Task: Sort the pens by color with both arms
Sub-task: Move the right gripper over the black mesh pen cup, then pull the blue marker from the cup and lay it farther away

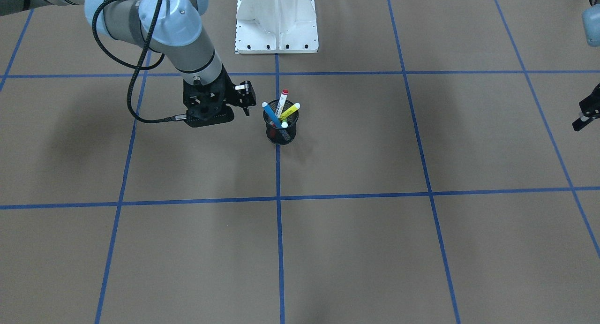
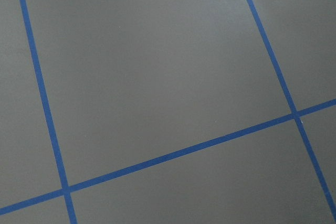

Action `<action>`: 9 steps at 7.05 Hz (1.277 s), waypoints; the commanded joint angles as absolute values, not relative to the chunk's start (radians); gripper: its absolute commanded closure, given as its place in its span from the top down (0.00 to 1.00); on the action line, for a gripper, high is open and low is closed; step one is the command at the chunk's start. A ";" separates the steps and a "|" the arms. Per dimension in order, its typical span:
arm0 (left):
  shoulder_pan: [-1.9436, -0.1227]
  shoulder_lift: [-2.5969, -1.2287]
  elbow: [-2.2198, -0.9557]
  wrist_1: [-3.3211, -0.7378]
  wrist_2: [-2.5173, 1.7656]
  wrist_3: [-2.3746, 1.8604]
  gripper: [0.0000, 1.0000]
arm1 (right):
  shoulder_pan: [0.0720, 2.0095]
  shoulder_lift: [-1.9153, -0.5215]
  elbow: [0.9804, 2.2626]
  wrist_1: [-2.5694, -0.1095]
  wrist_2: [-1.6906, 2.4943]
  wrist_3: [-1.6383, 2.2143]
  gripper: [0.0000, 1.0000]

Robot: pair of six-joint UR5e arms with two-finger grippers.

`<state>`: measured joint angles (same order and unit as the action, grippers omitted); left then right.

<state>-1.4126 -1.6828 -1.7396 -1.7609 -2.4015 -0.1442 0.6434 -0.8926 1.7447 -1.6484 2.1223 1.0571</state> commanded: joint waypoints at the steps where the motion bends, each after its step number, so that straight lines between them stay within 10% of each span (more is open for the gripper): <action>1: -1.410 -1.683 -1.738 -1.761 -2.401 -0.144 1.00 | 0.608 -0.839 1.707 -1.641 2.123 1.095 0.75; 9: -1.402 -1.683 -1.736 -1.761 -2.399 -0.143 1.00 | 0.555 -0.861 1.655 -1.479 2.117 1.137 0.50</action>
